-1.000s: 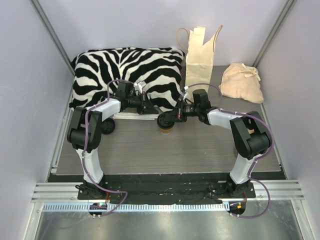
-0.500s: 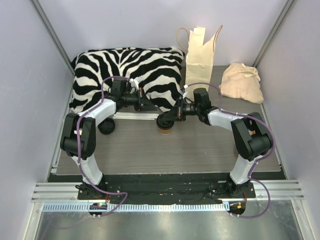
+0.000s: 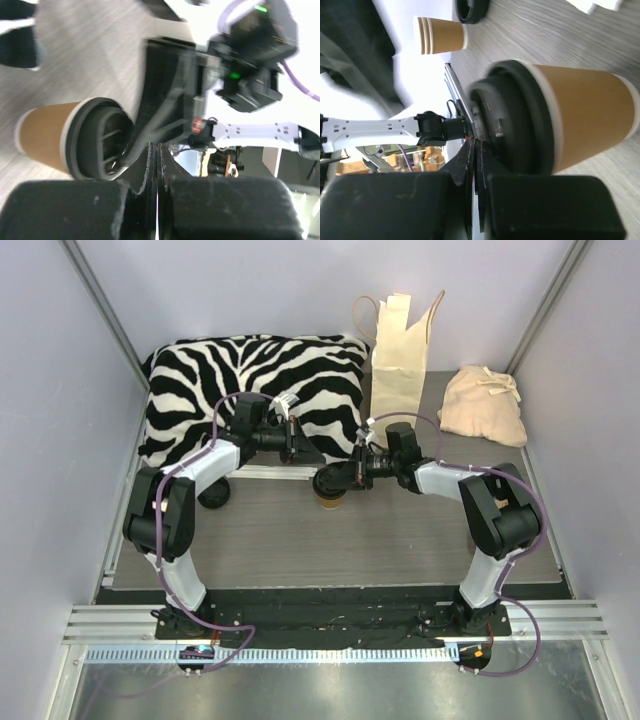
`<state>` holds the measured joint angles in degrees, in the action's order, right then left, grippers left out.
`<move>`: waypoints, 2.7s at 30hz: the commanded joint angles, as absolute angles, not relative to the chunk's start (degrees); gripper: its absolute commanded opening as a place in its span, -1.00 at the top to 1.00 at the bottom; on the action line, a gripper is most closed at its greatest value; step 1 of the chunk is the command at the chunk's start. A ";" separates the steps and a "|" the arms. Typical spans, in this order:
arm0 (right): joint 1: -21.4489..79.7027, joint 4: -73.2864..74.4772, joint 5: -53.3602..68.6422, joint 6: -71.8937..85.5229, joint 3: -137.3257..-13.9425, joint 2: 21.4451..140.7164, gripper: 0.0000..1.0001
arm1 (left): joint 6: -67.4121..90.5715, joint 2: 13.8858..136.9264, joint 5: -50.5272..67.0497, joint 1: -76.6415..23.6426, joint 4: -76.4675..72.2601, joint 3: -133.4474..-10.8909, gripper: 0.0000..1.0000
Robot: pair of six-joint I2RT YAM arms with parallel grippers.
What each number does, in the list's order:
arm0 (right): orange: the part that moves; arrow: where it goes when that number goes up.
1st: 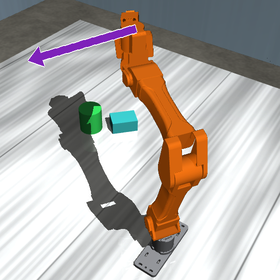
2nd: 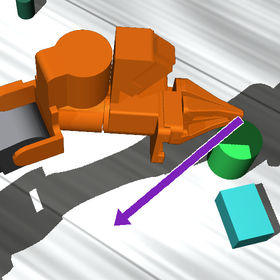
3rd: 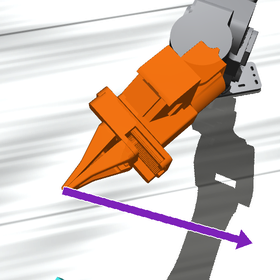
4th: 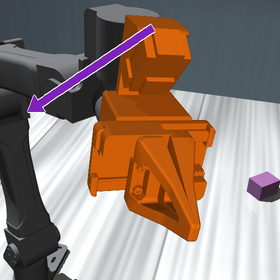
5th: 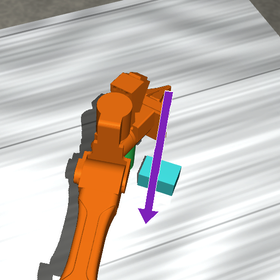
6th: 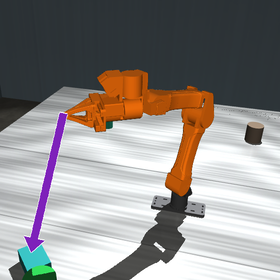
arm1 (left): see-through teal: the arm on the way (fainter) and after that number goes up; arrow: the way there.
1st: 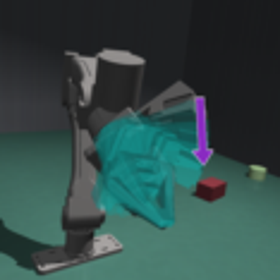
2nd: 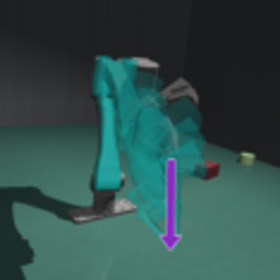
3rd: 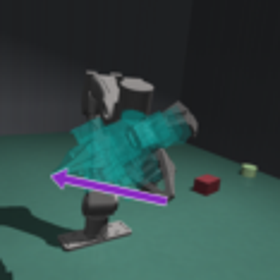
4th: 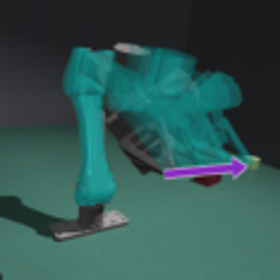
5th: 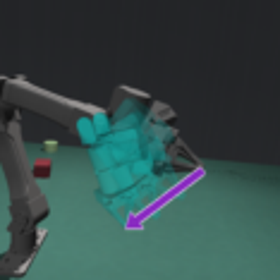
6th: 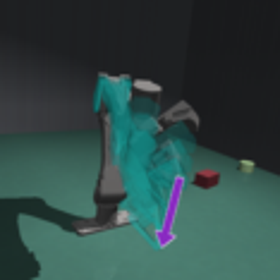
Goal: Pack the takeout coffee
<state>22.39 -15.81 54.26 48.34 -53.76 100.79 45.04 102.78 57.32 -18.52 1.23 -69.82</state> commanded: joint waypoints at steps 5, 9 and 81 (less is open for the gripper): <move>21.53 -15.82 53.88 46.14 -53.00 105.55 0.98 | 48.69 100.11 61.61 -19.42 -5.26 -70.58 1.00; 21.45 -15.12 53.79 45.79 -53.00 106.17 0.98 | 50.01 100.02 61.70 -20.04 -7.38 -70.40 1.00; 19.07 -19.27 56.34 52.75 -55.19 97.65 0.98 | 44.30 108.89 52.30 -21.09 5.53 -70.49 1.00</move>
